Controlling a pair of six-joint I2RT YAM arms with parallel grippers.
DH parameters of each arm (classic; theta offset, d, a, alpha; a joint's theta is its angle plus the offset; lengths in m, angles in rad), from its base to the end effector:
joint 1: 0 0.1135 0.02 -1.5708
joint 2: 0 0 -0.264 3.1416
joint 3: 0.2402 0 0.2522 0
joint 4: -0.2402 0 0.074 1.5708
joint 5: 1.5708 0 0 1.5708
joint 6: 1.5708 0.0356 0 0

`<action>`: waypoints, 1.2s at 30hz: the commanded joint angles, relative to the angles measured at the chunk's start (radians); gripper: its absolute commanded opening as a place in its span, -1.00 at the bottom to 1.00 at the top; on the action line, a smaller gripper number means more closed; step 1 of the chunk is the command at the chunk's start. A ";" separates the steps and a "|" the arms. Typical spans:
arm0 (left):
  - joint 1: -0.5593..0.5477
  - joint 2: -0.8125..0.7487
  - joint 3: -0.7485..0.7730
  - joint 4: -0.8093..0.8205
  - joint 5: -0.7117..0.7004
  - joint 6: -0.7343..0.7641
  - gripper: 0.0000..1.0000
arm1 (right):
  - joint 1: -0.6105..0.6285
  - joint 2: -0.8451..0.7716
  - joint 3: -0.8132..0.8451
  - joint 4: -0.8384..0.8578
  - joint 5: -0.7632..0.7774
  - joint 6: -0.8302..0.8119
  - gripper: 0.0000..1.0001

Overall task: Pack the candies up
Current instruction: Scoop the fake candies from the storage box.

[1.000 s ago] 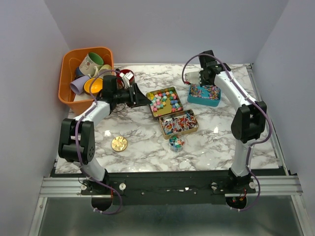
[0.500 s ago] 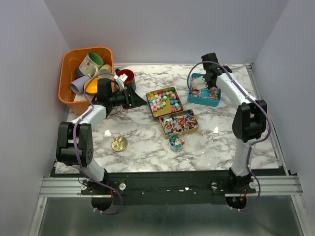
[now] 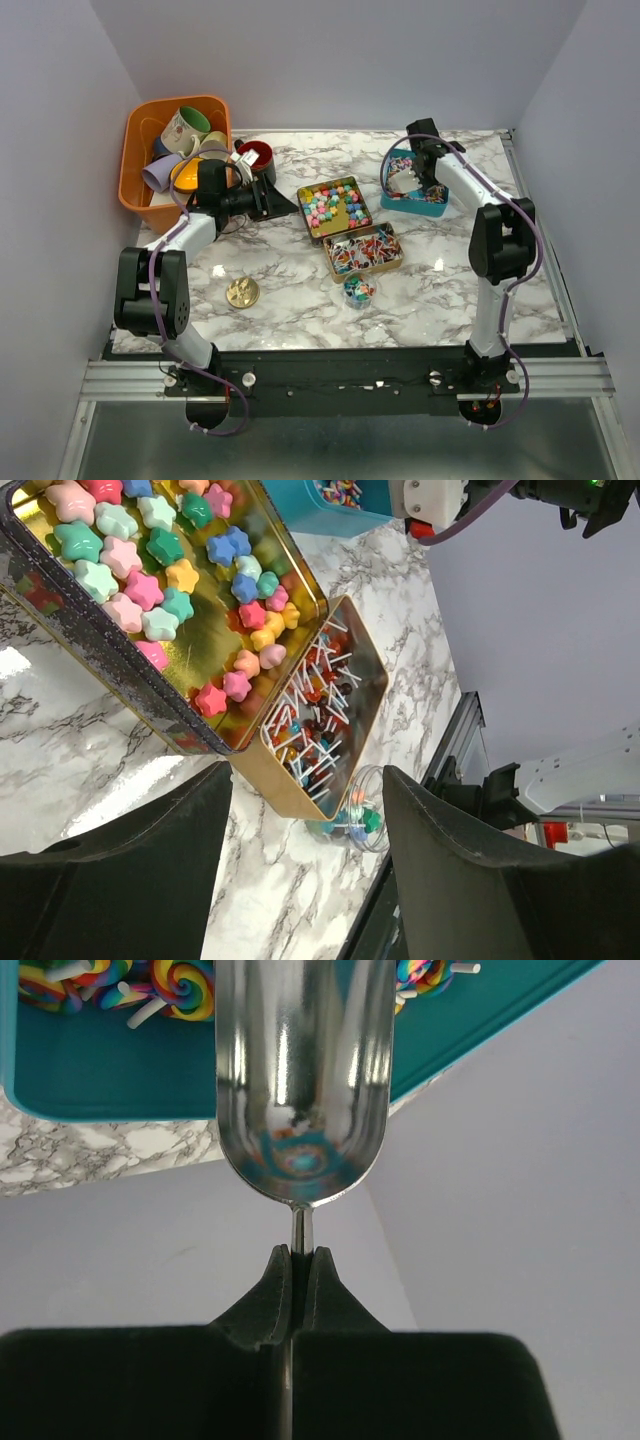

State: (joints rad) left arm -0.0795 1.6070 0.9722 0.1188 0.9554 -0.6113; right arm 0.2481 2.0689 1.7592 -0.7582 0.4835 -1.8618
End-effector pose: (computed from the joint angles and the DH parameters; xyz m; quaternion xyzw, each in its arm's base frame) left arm 0.3412 -0.0563 0.2337 0.0216 0.8012 -0.5251 0.2860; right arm 0.4389 0.0941 0.2355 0.7886 -0.5157 0.3349 0.0003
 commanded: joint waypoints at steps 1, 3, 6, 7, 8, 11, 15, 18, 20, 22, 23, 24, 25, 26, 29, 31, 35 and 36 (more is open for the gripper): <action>0.004 0.021 0.016 -0.007 0.000 0.016 0.40 | -0.004 0.019 -0.017 -0.033 -0.037 -0.002 -0.99; 0.004 0.025 0.017 -0.011 -0.001 0.021 0.40 | -0.006 0.028 -0.009 -0.078 -0.065 0.027 -0.99; 0.004 0.037 0.025 -0.019 -0.003 0.024 0.40 | -0.004 0.036 -0.004 -0.113 -0.117 0.053 -0.99; 0.004 0.044 0.031 -0.027 -0.003 0.025 0.40 | -0.004 0.039 -0.004 -0.124 -0.131 0.058 -0.99; 0.004 0.047 0.034 -0.031 -0.004 0.030 0.40 | -0.006 0.036 -0.006 -0.136 -0.161 0.056 -0.99; 0.004 0.059 0.048 -0.056 -0.007 0.042 0.40 | -0.004 0.025 -0.035 -0.142 -0.206 0.033 -0.99; 0.004 0.068 0.057 -0.082 -0.009 0.061 0.40 | -0.004 0.005 -0.058 -0.156 -0.232 0.006 -0.99; 0.004 0.073 0.062 -0.088 -0.010 0.065 0.40 | -0.006 -0.006 -0.055 -0.162 -0.258 -0.007 -0.99; 0.004 0.082 0.068 -0.097 -0.015 0.076 0.40 | -0.006 0.016 -0.043 -0.165 -0.249 -0.011 -0.99; 0.004 0.087 0.077 -0.113 -0.018 0.085 0.40 | -0.004 0.039 -0.011 -0.190 -0.252 0.001 -0.99; 0.004 0.088 0.079 -0.117 -0.020 0.096 0.39 | -0.004 0.071 0.009 -0.207 -0.264 0.019 -0.99; 0.004 0.090 0.082 -0.117 -0.020 0.100 0.40 | -0.006 0.082 0.040 -0.233 -0.272 0.027 -0.99; 0.004 0.090 0.085 -0.142 -0.021 0.105 0.40 | -0.006 0.089 0.046 -0.237 -0.276 0.030 -0.99; 0.004 0.091 0.086 -0.145 -0.023 0.114 0.40 | -0.004 0.092 0.043 -0.236 -0.289 0.024 -0.99; 0.004 0.090 0.088 -0.172 -0.030 0.131 0.40 | -0.003 0.077 0.007 -0.213 -0.339 -0.006 -0.99; 0.004 0.087 0.086 -0.195 -0.035 0.153 0.39 | 0.003 0.073 -0.001 -0.227 -0.368 -0.019 -0.99; 0.006 0.087 0.083 -0.232 -0.046 0.191 0.39 | 0.008 0.083 0.022 -0.274 -0.466 -0.042 -0.99; 0.006 0.088 0.083 -0.238 -0.049 0.196 0.39 | 0.010 0.091 0.035 -0.303 -0.477 -0.040 -0.99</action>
State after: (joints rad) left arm -0.0795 1.6878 1.0389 -0.0566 0.9352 -0.4797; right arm 0.2287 2.0945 1.8053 -0.8551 0.2298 -1.8561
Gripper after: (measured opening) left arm 0.698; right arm 0.033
